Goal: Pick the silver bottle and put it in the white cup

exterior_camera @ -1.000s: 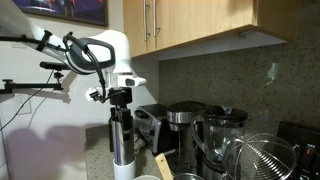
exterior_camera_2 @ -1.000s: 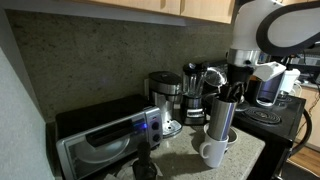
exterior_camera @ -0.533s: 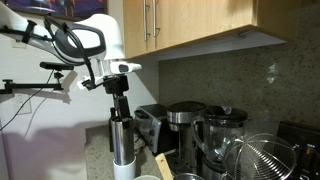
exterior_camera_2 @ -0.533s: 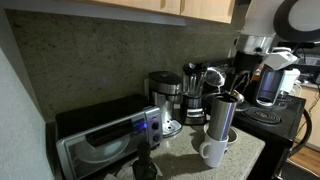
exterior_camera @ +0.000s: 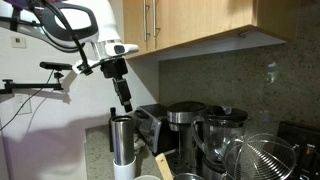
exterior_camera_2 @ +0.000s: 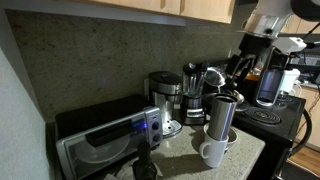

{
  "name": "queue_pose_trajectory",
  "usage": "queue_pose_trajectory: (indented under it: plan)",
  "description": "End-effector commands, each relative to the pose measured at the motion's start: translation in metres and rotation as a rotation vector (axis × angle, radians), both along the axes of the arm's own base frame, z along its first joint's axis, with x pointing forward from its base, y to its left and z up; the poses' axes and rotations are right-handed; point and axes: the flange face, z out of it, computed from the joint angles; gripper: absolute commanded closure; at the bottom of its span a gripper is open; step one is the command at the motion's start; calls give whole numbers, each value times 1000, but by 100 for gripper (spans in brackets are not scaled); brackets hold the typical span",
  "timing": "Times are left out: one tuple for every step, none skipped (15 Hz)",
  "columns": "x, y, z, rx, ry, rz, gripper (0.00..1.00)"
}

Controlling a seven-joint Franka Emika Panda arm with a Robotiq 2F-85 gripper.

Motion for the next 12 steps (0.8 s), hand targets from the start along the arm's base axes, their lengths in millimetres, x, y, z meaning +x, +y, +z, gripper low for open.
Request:
queue_pose_trajectory:
  plan:
    - [8, 12, 26, 30, -9, 35, 0]
    - [11, 16, 31, 38, -14, 37, 0]
    - [14, 20, 35, 45, -15, 44, 0]
    - [17, 23, 39, 51, -19, 47, 0]
    - [8, 16, 30, 33, -39, 23, 0]
    - [10, 19, 34, 36, -41, 29, 0]
    - [12, 21, 35, 37, -41, 32, 0]
    - [14, 21, 35, 37, -40, 33, 0]
    - [15, 21, 35, 37, -38, 33, 0]
    - [15, 21, 34, 37, -37, 33, 0]
    - [16, 21, 34, 37, -36, 33, 0]
    - [16, 21, 34, 37, -36, 33, 0]
